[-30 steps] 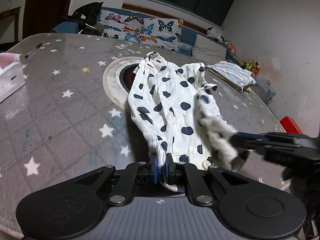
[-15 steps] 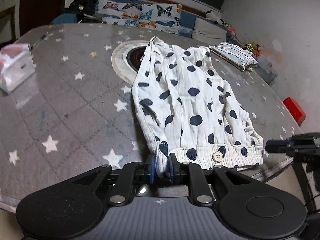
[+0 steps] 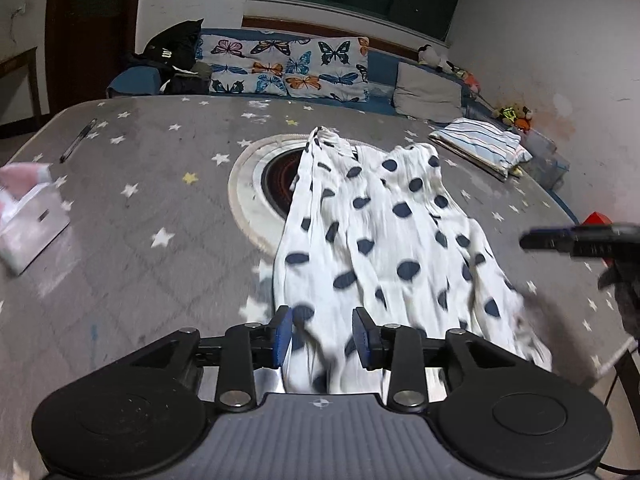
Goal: Fold clothes
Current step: 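Lift the polka-dot pants with both grippers and shake them out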
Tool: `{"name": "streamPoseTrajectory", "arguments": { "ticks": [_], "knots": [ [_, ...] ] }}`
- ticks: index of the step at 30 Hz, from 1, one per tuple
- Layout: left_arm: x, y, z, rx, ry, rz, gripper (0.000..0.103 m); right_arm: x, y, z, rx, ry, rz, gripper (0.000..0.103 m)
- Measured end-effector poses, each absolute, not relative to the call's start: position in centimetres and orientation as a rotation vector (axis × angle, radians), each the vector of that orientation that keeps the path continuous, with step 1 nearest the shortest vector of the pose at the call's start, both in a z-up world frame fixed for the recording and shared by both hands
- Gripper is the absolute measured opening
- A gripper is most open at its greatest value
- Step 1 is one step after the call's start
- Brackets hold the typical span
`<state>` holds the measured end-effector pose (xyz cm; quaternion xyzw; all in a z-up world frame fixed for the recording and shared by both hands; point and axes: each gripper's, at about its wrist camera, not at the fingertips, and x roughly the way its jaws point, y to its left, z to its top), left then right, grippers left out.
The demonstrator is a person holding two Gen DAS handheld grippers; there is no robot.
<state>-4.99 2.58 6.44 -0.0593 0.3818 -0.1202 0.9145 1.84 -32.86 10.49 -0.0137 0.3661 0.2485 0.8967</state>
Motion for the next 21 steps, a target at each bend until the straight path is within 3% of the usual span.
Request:
{"name": "streamPoseTrajectory", "arguments": {
  "ticks": [9, 21],
  "knots": [
    [1.9, 0.2, 5.0, -0.107, 0.803, -0.270, 0.036, 12.5, -30.9, 11.5, 0.044, 0.728, 0.495, 0.053],
    [14.2, -2.2, 6.3, -0.033, 0.723, -0.176, 0.045, 23.3, -31.2, 6.9, 0.237, 0.871, 0.457, 0.051]
  ]
}}
